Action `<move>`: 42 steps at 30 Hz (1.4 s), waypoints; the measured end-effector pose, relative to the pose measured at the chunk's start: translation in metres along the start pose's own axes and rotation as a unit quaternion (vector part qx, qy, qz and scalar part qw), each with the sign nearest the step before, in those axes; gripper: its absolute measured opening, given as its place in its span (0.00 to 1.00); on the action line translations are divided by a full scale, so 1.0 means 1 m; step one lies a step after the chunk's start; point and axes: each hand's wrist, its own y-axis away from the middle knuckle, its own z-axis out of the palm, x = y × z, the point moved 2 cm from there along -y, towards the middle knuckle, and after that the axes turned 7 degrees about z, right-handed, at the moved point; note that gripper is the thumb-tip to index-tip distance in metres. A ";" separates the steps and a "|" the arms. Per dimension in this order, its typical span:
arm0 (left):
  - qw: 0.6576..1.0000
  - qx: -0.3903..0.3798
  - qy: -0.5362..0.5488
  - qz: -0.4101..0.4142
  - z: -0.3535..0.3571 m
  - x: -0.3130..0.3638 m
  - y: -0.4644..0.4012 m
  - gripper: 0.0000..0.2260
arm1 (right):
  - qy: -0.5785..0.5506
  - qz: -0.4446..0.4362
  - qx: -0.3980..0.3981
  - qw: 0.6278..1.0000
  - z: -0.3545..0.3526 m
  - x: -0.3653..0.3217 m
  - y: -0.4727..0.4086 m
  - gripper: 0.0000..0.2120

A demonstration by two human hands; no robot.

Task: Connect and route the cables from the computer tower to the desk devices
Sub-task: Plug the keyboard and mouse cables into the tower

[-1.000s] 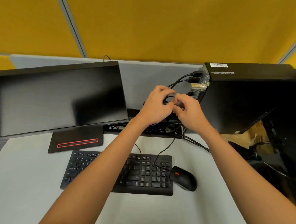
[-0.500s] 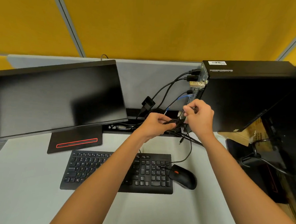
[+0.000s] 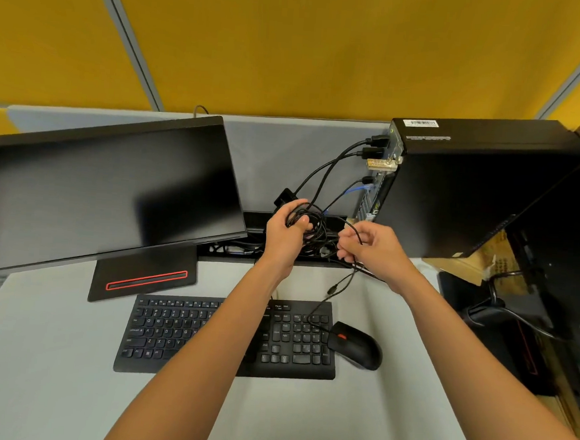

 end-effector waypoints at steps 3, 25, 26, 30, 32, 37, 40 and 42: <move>1.000 -0.002 -0.019 0.004 0.001 -0.002 -0.001 0.13 | -0.011 0.001 0.052 0.999 0.000 0.002 0.000 0.03; 0.994 -0.090 -0.052 -0.032 0.004 -0.007 0.005 0.10 | 0.113 -0.035 0.031 0.993 -0.008 -0.006 -0.012 0.07; 0.994 -0.100 -0.028 -0.037 0.004 -0.006 0.006 0.10 | 0.114 -0.028 0.019 0.993 -0.008 -0.008 -0.012 0.07; 0.997 -0.079 -0.010 0.023 -0.001 0.000 0.005 0.10 | 0.131 0.003 -0.074 0.989 -0.010 -0.017 -0.007 0.07; 0.996 -0.048 -0.053 0.059 -0.006 -0.002 -0.001 0.10 | 0.147 -0.001 -0.087 0.985 -0.012 -0.019 -0.008 0.06; 0.993 -0.060 -0.095 0.035 0.011 -0.005 0.000 0.11 | 0.061 -0.066 -0.013 0.996 0.012 -0.020 -0.009 0.08; 0.986 -0.042 -0.143 0.071 0.016 -0.011 0.003 0.08 | 0.036 -0.081 -0.017 0.996 0.020 -0.017 -0.010 0.09; 0.980 -0.031 -0.172 0.094 0.012 -0.016 0.004 0.07 | 0.034 -0.080 -0.032 0.996 0.018 -0.018 -0.008 0.08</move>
